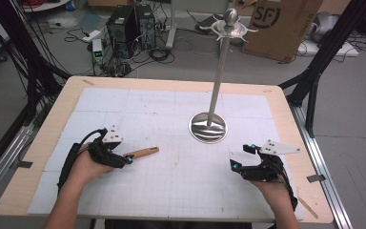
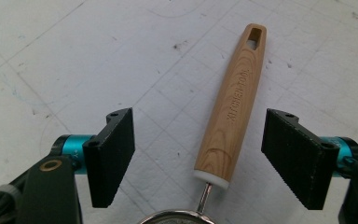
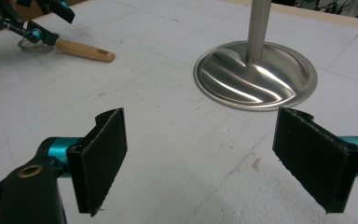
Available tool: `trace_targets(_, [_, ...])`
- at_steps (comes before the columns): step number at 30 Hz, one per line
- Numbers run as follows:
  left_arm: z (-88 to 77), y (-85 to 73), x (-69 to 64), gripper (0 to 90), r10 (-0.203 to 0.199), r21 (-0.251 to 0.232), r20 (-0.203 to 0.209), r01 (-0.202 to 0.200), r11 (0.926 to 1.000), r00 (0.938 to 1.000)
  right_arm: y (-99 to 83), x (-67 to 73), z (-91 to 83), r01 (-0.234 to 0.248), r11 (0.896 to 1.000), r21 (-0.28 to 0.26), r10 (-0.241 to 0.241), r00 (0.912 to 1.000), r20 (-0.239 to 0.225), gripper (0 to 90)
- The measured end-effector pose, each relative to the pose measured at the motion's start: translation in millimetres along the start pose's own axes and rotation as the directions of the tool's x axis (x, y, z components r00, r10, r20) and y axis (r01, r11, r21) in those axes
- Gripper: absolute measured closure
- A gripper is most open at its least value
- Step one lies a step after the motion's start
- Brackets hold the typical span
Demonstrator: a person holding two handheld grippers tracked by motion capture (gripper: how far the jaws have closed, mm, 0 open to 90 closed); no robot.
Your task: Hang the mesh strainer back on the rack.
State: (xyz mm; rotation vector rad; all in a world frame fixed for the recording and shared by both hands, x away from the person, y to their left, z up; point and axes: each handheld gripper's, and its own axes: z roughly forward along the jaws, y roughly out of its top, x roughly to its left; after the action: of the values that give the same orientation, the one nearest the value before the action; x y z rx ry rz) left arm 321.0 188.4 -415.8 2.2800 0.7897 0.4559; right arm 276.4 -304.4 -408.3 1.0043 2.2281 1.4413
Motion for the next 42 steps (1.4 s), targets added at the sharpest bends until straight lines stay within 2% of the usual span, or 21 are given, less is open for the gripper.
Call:
trace_targets(6, [5.9, -0.2, -2.4, 26.2, 0.019, 0.048, 0.024, -0.020, 0.9987, 0.9995, 0.1, 0.2, -0.1, 0.000, 1.000, -0.002, 0.000, 1.0000, 0.000, 16.9])
trace_targets(11, [10.4, -1.2, -3.4, 25.7, 0.018, 0.089, 0.025, -0.020, 0.9958, 0.9995, -0.3, 0.1, 0.4, 0.001, 1.000, 0.002, -0.001, 1.0000, -0.003, 16.9])
trace_targets(13, [10.9, -0.9, -2.9, 26.2, 0.037, 0.111, 0.023, -0.039, 0.9931, 0.9991, -0.4, -0.1, 0.9, 0.005, 1.000, 0.000, -0.005, 1.0000, -0.001, 16.9])
trace_targets(14, [12.1, -1.1, -3.8, 26.4, 0.034, 0.104, 0.020, -0.036, 0.9939, 0.9992, -0.4, 0.0, 1.1, 0.003, 1.000, 0.001, -0.003, 1.0000, -0.002, 16.9])
trace_targets(18, [13.8, -1.0, -4.7, 31.9, 0.033, 0.120, 0.031, -0.036, 0.9920, 0.9990, -0.5, 0.4, 1.4, 0.002, 1.000, 0.002, -0.002, 1.0000, -0.003, 16.9])
trace_targets(20, [14.2, -1.0, -3.9, 38.4, 0.045, 0.135, 0.046, -0.051, 0.9895, 0.9979, -0.5, 0.4, 1.4, 0.003, 1.000, 0.003, -0.003, 1.0000, -0.002, 16.9])
trace_targets(23, [14.2, -0.5, -4.6, 43.5, 0.028, 0.133, 0.050, -0.034, 0.9905, 0.9984, -0.6, 0.8, 1.8, 0.003, 1.000, 0.003, -0.003, 1.0000, -0.004, 16.9])
trace_targets(26, [12.1, 1.9, -4.3, 51.4, 0.040, 0.153, 0.041, -0.046, 0.9872, 0.9983, -0.3, 1.5, 2.3, 0.004, 1.000, 0.005, -0.004, 1.0000, -0.006, 16.9])
trace_targets(31, [11.5, 3.1, -4.6, 60.5, 0.025, 0.153, 0.061, -0.034, 0.9876, 0.9978, -0.3, 1.8, 2.4, 0.008, 1.000, 0.005, -0.008, 1.0000, -0.006, 16.9])
trace_targets(40, [13.7, 4.6, -6.5, 60.6, 0.029, 0.188, 0.059, -0.040, 0.9813, 0.9979, -0.4, 2.2, 3.1, 0.005, 1.000, 0.008, -0.005, 1.0000, -0.006, 16.9])
trace_targets(42, [14.6, 4.9, -7.0, 60.8, 0.025, 0.182, 0.058, -0.035, 0.9826, 0.9980, -0.4, 2.1, 3.3, 0.007, 1.000, 0.008, -0.007, 1.0000, -0.006, 16.9])
